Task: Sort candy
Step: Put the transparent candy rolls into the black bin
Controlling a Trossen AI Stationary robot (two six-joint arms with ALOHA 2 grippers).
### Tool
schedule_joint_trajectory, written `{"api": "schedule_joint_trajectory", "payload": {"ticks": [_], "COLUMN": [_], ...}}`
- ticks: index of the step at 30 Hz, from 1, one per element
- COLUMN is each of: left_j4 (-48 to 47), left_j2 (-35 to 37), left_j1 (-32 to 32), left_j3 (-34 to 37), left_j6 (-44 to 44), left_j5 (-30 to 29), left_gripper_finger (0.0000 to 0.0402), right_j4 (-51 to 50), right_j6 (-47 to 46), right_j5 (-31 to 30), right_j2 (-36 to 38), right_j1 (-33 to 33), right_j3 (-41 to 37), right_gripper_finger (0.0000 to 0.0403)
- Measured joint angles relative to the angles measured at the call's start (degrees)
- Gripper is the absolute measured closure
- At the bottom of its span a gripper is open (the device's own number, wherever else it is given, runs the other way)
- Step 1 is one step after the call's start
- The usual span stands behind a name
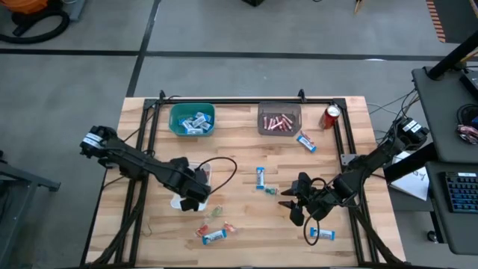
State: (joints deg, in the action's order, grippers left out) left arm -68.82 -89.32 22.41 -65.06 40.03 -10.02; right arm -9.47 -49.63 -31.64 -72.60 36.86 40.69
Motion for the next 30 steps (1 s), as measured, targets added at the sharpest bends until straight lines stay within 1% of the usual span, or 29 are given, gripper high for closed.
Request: {"api": "schedule_joint_trajectory", "payload": {"ticks": [4, 8, 12, 16, 20, 24, 27, 30], "left_j4": [0.3, 1.2, 2.4, 8.2, 18.2, 27.1, 31.2, 33.3], "left_j2": [0.2, 0.8, 1.5, 2.5, 3.3, 3.3, 3.4, 3.4], "left_j1": [0.0, 0.6, 2.3, 4.6, 6.3, 7.2, 7.2, 7.2], "left_j3": [0.0, -1.7, -4.4, -6.6, -7.5, -7.3, -6.0, -4.4], "left_j6": [-1.3, -3.8, -7.9, -15.2, -26.0, -35.5, -39.7, -42.4], "left_j5": [-1.5, -3.0, -8.0, -12.7, -13.3, -13.3, -13.4, -13.4], "left_gripper_finger": [0.0268, 0.0254, 0.0251, 0.0251, 0.0251, 0.0251, 0.0251, 0.0251], "right_j4": [0.0, 0.0, 0.0, 0.0, -0.2, -0.3, -0.3, -1.5], "right_j6": [-0.8, -3.3, -6.8, -11.8, -15.5, -16.9, -17.0, -18.6], "right_j5": [0.0, 0.0, 0.0, 0.0, 1.2, 8.0, 13.5, 18.1], "right_j2": [0.0, 0.0, 0.0, 0.0, 0.0, 0.0, 0.0, 0.0], "right_j1": [0.0, 0.0, 0.0, -0.2, -1.3, -3.3, -4.5, -5.2], "right_j3": [0.0, 0.0, 0.0, 0.0, 0.0, 0.0, 0.2, 0.5], "right_gripper_finger": [0.0234, 0.0234, 0.0234, 0.0234, 0.0234, 0.0234, 0.0234, 0.0234]}}
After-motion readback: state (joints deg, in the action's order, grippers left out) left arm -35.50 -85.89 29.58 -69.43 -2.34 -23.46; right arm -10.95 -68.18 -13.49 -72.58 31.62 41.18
